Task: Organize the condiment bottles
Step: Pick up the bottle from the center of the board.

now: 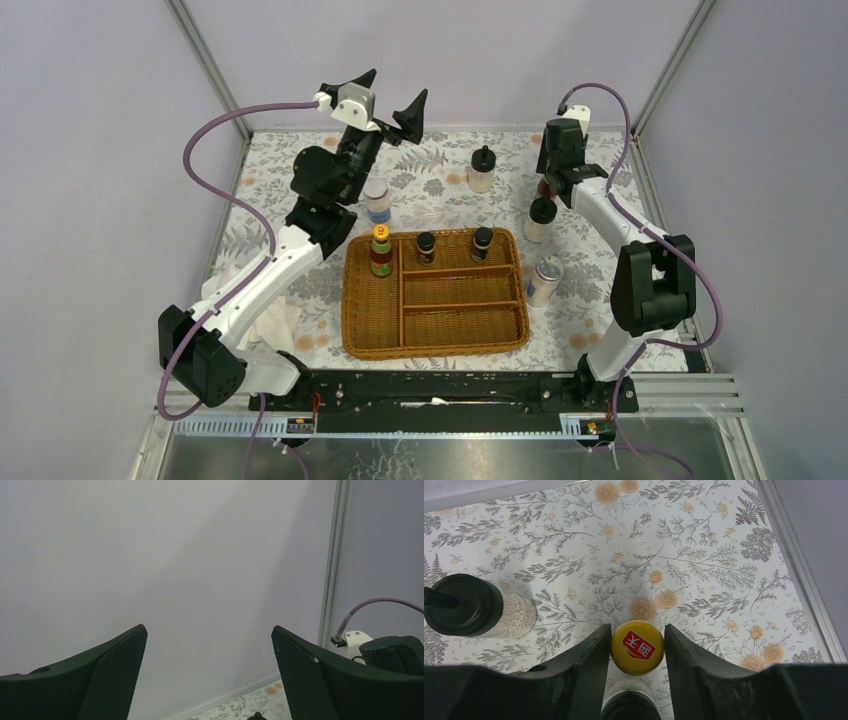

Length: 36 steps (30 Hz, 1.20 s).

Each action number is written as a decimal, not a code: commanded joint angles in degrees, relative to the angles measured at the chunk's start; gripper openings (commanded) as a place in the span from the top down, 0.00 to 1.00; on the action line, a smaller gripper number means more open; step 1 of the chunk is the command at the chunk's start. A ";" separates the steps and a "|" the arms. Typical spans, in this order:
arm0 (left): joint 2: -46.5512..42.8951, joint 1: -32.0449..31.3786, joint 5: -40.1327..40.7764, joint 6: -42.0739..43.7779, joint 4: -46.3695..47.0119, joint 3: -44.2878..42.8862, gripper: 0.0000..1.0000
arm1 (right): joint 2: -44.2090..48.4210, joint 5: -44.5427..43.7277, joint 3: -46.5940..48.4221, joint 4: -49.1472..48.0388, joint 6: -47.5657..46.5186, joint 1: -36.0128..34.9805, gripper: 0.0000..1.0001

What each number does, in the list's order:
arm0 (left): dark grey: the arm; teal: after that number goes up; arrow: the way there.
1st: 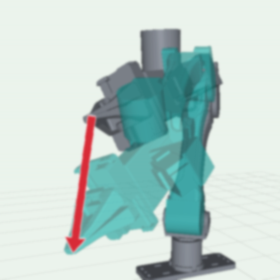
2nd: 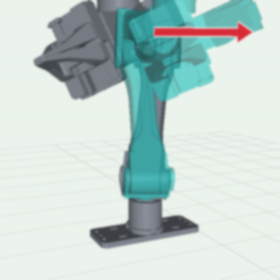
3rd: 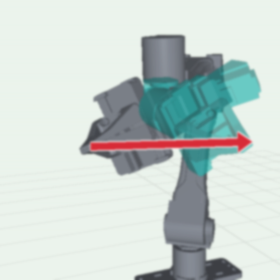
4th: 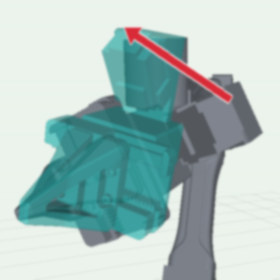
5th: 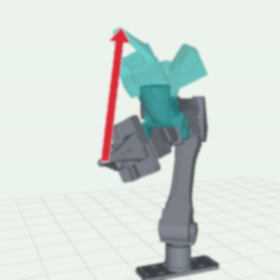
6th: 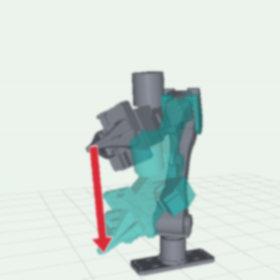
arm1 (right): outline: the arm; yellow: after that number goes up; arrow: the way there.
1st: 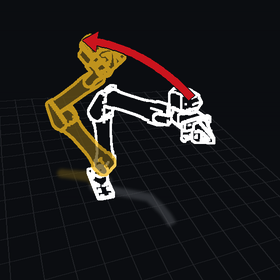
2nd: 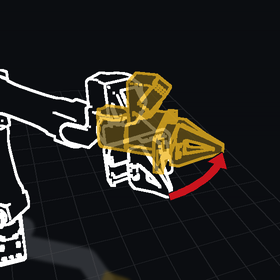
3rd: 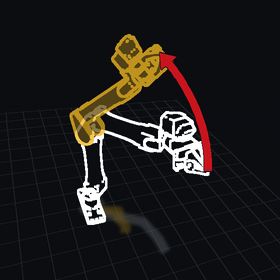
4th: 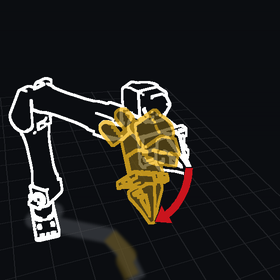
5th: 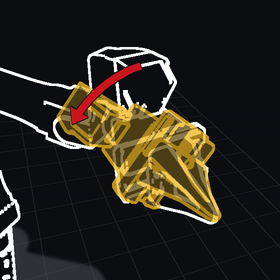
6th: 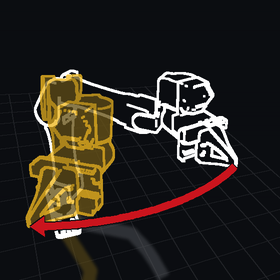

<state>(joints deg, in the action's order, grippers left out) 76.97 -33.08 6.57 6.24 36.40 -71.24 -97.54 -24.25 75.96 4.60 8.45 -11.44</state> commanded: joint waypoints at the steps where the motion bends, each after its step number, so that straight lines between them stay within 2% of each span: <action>1: -0.99 -0.27 0.02 1.51 2.50 0.85 0.01 | -0.72 1.11 1.70 -1.90 0.51 0.42 0.52; 3: -1.04 -0.30 0.02 1.52 2.46 0.86 0.01 | -0.88 1.28 1.49 -2.06 0.52 0.58 0.53; 8: -1.17 -0.25 0.02 1.50 2.65 1.10 0.01 | -0.77 1.63 1.34 -2.42 0.44 0.89 0.63; 11: -1.36 -0.26 -0.05 1.35 2.71 1.21 0.01 | -0.52 1.63 1.38 -2.32 0.36 1.05 0.76; 14: -1.56 -0.31 -0.11 1.23 2.73 1.37 0.01 | -0.08 1.52 1.30 -2.23 0.35 1.09 0.98; 15: -1.64 -0.32 -0.07 1.19 2.71 1.33 0.01 | 0.09 1.48 1.27 -2.17 0.36 1.07 1.00; 25: -2.84 -0.32 0.71 0.97 3.13 1.88 0.01 | 1.72 2.40 2.33 -1.59 0.16 1.08 1.00; 36: -5.01 -0.30 2.57 0.35 5.74 4.09 0.01 | 1.62 3.42 8.25 0.29 -2.34 1.11 1.00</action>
<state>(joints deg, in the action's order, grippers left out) 73.95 -33.08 7.14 6.39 37.58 -68.69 -98.17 -21.23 78.78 8.58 7.86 -10.72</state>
